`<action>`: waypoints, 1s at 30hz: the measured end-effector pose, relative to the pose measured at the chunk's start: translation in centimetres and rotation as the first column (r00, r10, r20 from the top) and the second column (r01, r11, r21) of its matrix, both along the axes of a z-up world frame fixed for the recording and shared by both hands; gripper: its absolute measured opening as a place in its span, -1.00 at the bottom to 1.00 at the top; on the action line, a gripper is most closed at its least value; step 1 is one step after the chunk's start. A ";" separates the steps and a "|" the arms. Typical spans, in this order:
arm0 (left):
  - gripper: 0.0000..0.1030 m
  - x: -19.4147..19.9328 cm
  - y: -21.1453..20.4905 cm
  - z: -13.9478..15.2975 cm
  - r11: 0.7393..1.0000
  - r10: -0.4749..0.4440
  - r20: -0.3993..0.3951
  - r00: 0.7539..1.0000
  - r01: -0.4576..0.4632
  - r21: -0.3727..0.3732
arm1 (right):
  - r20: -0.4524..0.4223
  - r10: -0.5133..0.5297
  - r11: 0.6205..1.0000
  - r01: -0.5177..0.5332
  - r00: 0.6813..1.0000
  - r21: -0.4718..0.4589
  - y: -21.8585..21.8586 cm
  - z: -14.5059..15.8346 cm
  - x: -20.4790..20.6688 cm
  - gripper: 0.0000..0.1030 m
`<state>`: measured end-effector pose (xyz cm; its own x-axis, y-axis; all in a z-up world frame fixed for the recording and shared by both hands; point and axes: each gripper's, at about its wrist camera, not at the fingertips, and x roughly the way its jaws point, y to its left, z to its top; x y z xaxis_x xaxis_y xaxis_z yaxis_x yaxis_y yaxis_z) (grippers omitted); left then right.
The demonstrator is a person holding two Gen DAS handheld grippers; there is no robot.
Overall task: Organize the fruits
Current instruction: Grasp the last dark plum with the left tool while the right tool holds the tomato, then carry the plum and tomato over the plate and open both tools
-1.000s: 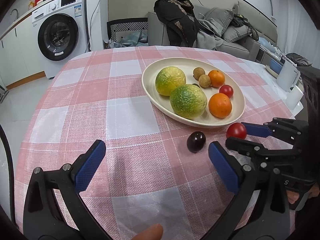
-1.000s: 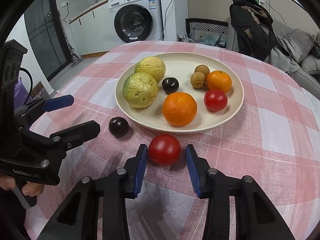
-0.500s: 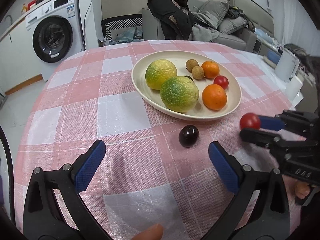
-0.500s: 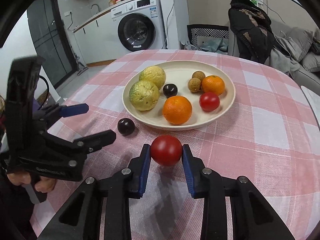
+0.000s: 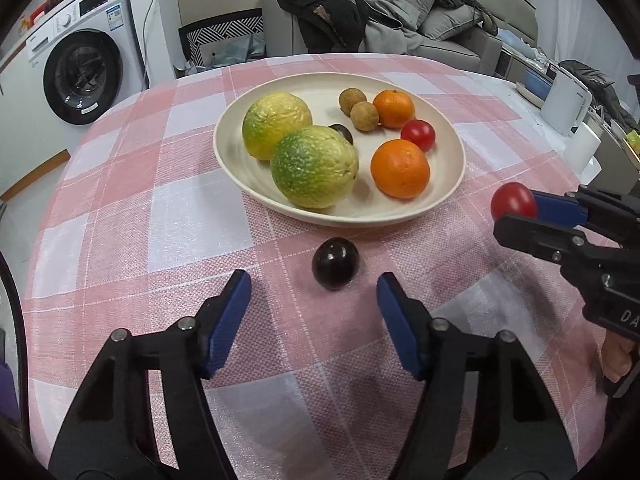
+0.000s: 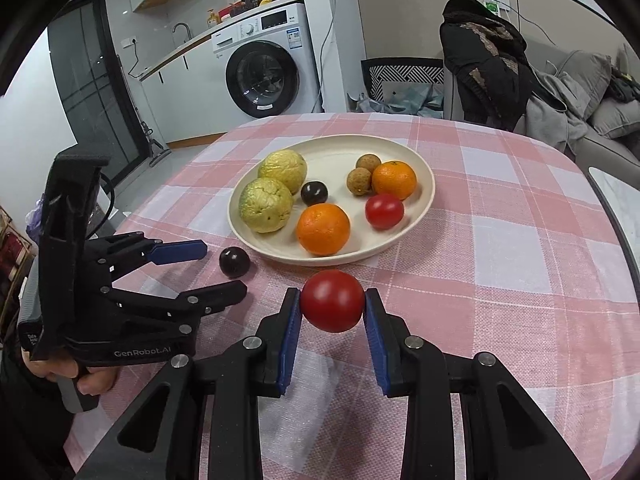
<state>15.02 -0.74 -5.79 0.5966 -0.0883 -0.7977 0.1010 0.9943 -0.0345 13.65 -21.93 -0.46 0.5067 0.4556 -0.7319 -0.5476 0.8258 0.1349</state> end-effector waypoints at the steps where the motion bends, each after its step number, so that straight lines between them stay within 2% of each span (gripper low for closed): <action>1: 0.14 0.1 -0.1 0.0 1.000 -0.002 0.002 1.000 0.002 0.001 | -0.001 -0.004 1.000 0.004 1.000 0.001 -0.2 0.0 0.1 -0.37; 6: -0.13 0.4 -0.5 0.2 1.000 -0.008 0.004 1.000 0.008 -0.003 | -0.011 -0.009 1.000 0.009 1.000 0.013 -0.5 -0.1 0.3 -0.37; 11: -0.58 0.3 -0.8 0.3 1.000 -0.021 0.012 1.000 0.022 -0.017 | -0.011 -0.001 1.000 0.001 1.000 0.019 -0.4 -0.2 0.2 -0.37; 19: -0.59 -0.3 -0.2 0.8 0.999 -0.021 0.032 0.999 0.022 -0.042 | 0.008 0.004 0.999 -0.005 1.000 0.051 -0.7 0.2 -0.1 -0.37; 30: -0.59 -2.2 -0.2 4.0 0.997 -0.052 0.157 0.986 0.061 -0.054 | 0.048 -0.026 0.996 0.022 0.998 0.083 -1.2 1.0 0.1 -0.37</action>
<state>12.86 -0.90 -1.76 0.7053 -0.1691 -0.6884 0.1658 0.9835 -0.0717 13.71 -23.11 0.54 0.5529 0.5008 -0.6659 -0.5353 0.8260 0.1767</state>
